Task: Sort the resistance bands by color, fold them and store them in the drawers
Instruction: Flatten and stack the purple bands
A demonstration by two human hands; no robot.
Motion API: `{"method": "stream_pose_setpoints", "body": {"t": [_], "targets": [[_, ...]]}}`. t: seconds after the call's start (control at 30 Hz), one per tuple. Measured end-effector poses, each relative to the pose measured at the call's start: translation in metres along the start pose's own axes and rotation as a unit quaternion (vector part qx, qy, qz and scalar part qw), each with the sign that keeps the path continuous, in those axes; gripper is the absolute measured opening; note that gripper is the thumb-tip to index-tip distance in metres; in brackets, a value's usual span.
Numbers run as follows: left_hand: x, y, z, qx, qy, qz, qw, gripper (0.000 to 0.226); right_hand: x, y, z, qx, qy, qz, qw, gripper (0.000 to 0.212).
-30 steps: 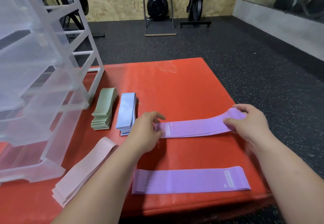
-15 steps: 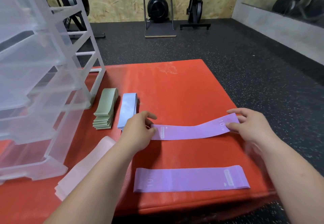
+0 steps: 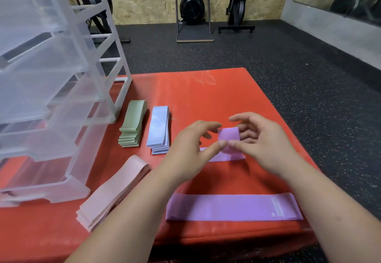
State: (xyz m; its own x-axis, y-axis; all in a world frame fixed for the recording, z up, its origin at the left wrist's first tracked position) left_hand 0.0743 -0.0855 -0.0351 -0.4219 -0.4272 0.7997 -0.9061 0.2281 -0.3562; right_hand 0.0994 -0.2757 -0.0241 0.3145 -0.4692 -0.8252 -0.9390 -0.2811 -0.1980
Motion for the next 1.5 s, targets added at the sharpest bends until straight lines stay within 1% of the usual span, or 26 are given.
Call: {"method": "stream_pose_setpoints", "body": {"t": [0.13, 0.23, 0.33, 0.47, 0.57, 0.7, 0.77, 0.83, 0.9, 0.97, 1.07, 1.2, 1.3, 1.43, 1.5], "targets": [[-0.007, 0.000, 0.002, -0.011, 0.007, -0.032, 0.999, 0.024, 0.000, 0.002, 0.017, -0.050, 0.053, -0.024, 0.997, 0.057], [-0.015, 0.000, 0.001, -0.029, 0.019, -0.042, 0.999, 0.008, 0.003, 0.001, 0.021, -0.066, 0.055, -0.024, 0.996, 0.057], [-0.013, -0.001, -0.002, -0.019, 0.063, -0.049, 0.997, 0.006, 0.006, -0.001, 0.029, -0.080, 0.062, -0.028, 0.995, 0.056], [-0.007, -0.005, -0.016, 0.070, 0.141, -0.049, 0.986, 0.011, 0.015, -0.003, 0.035, -0.096, 0.219, -0.051, 0.970, 0.041], [-0.005, -0.004, -0.034, 0.140, 0.186, -0.043, 0.972, 0.010, 0.020, -0.005, 0.027, -0.086, 0.227, -0.056, 0.968, 0.036], [-0.001, 0.006, -0.061, 0.237, 0.192, -0.044, 0.951, 0.009, 0.020, 0.002, 0.004, -0.064, 0.256, -0.048, 0.964, 0.027], [0.002, 0.013, -0.074, 0.270, 0.192, -0.046, 0.943, 0.004, 0.021, 0.008, -0.012, -0.047, 0.273, -0.033, 0.960, 0.024], [0.007, 0.023, -0.084, 0.286, 0.187, -0.054, 0.938, 0.009, 0.019, 0.016, -0.027, -0.034, 0.283, -0.019, 0.958, 0.023], [0.009, 0.033, -0.089, 0.292, 0.186, -0.076, 0.935, 0.009, 0.017, 0.025, -0.039, -0.036, 0.269, -0.004, 0.962, 0.021], [0.006, 0.044, -0.089, 0.289, 0.201, -0.121, 0.928, 0.006, 0.014, 0.038, -0.051, -0.032, 0.237, 0.012, 0.971, 0.021], [-0.001, 0.061, -0.086, 0.267, 0.216, -0.177, 0.922, 0.004, 0.017, 0.061, -0.065, -0.034, 0.167, 0.048, 0.984, 0.024], [-0.009, 0.085, -0.083, 0.243, 0.192, -0.237, 0.921, 0.003, 0.025, 0.091, -0.078, -0.023, 0.103, 0.088, 0.991, 0.024], [-0.012, 0.101, -0.080, 0.215, 0.175, -0.257, 0.926, 0.005, 0.034, 0.108, -0.082, -0.022, 0.052, 0.126, 0.990, 0.026], [-0.014, 0.123, -0.072, 0.192, 0.145, -0.283, 0.928, 0.010, 0.049, 0.124, -0.080, -0.010, 0.029, 0.163, 0.986, 0.031], [-0.015, 0.131, -0.068, 0.176, 0.135, -0.294, 0.930, 0.010, 0.057, 0.132, -0.078, 0.008, 0.042, 0.178, 0.983, 0.032]]}}
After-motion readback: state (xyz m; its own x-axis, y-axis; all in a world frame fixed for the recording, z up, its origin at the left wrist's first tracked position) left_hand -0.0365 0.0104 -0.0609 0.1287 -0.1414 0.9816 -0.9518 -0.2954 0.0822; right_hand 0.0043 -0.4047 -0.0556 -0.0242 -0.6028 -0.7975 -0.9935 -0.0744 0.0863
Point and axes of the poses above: each hand's wrist, its own y-axis away from the middle knuckle, its own z-axis out of the palm, x = y × z, the point moved 6 cm from there along -y, towards the middle knuckle, and after that the axes turned 13 degrees about y, right-handed, at the moved point
